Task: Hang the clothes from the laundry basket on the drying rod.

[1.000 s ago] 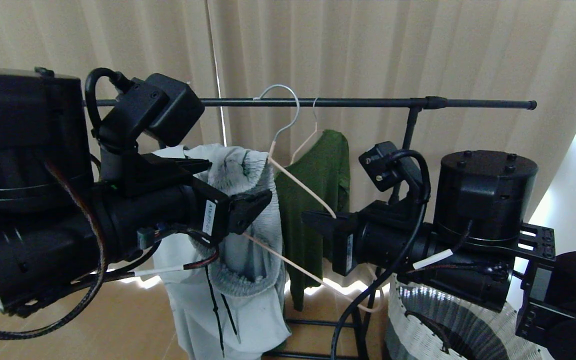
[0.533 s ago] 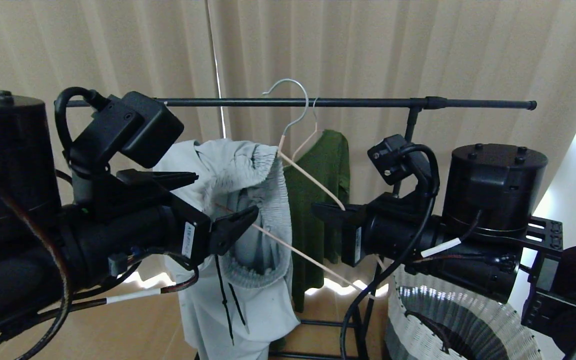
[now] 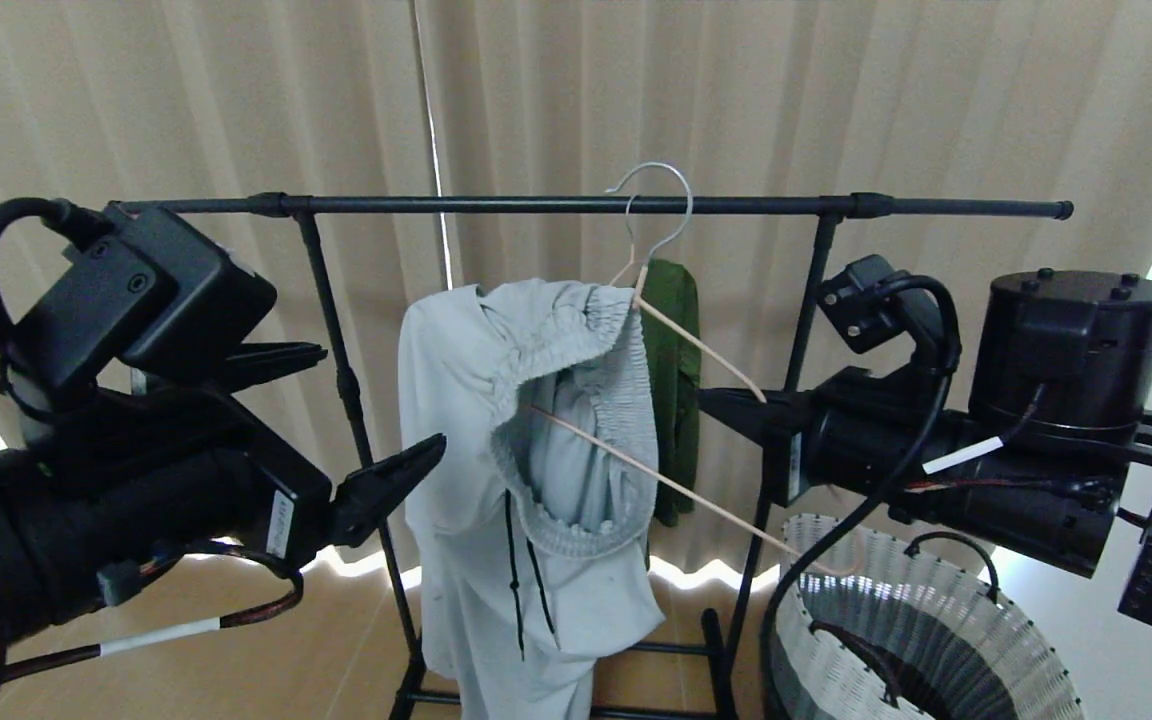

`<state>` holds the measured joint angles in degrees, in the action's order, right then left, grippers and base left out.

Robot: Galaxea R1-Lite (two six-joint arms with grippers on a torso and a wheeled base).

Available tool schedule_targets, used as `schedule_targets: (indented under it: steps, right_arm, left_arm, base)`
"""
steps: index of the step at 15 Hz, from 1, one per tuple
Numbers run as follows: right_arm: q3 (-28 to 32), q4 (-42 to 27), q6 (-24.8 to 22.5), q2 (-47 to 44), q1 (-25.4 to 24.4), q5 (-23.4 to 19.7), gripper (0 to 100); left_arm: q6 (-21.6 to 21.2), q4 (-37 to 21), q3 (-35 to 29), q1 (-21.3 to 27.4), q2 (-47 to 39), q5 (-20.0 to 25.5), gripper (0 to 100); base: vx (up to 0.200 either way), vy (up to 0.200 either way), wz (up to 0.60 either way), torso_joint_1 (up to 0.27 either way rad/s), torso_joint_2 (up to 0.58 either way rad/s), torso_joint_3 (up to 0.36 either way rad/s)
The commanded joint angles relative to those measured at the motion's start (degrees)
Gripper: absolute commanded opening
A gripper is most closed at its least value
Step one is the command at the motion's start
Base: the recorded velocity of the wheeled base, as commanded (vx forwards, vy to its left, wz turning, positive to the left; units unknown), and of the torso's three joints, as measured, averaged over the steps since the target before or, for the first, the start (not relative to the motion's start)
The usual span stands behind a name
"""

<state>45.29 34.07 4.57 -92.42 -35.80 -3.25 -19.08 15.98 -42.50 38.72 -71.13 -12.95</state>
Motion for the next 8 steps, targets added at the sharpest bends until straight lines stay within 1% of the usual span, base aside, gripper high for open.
schedule_targets:
  steps: [1, 3, 5, 6, 7, 8]
  right_arm:
    - [-2.6, -1.7, -0.2, 4.3, 2.1, -2.1, 0]
    - [-3.8, -4.8, -1.1, 6.1, 4.1, -4.0, 0]
    - [-5.5, -6.8, -4.6, 7.3, 6.4, -8.0, 0]
    - [-6.1, -7.2, -6.2, 7.4, 6.8, -9.8, 0]
    - [-6.5, -7.1, -7.6, 7.3, 6.8, -11.1, 0]
    - [-6.6, -7.1, -8.2, 6.8, 6.8, -12.0, 0]
  left_arm:
    - [-2.5, 1.2, 1.0, -2.7, 0.9, 0.0, 100]
    - [-4.2, 3.2, 0.7, -3.3, -0.4, 0.0, 100]
    - [-7.2, 6.3, 0.2, -3.2, -3.4, 0.2, 100]
    - [-9.0, 7.7, 0.0, -3.3, -4.8, 1.2, 100]
    - [-10.6, 9.7, -0.1, -3.3, -6.1, 4.3, 100]
    - [-11.9, 10.2, -0.1, -3.3, -7.1, 8.1, 100]
  base:
    - [0.000, 0.000, 0.00, 0.000, 0.00, 0.000]
    - [0.000, 0.000, 0.00, 0.000, 0.00, 0.000]
    - [0.000, 0.000, 0.00, 0.000, 0.00, 0.000]
    - [0.000, 0.000, 0.00, 0.000, 0.00, 0.000]
    - [0.000, 0.000, 0.00, 0.000, 0.00, 0.000]
    - [0.000, 0.000, 0.00, 0.000, 0.00, 0.000]
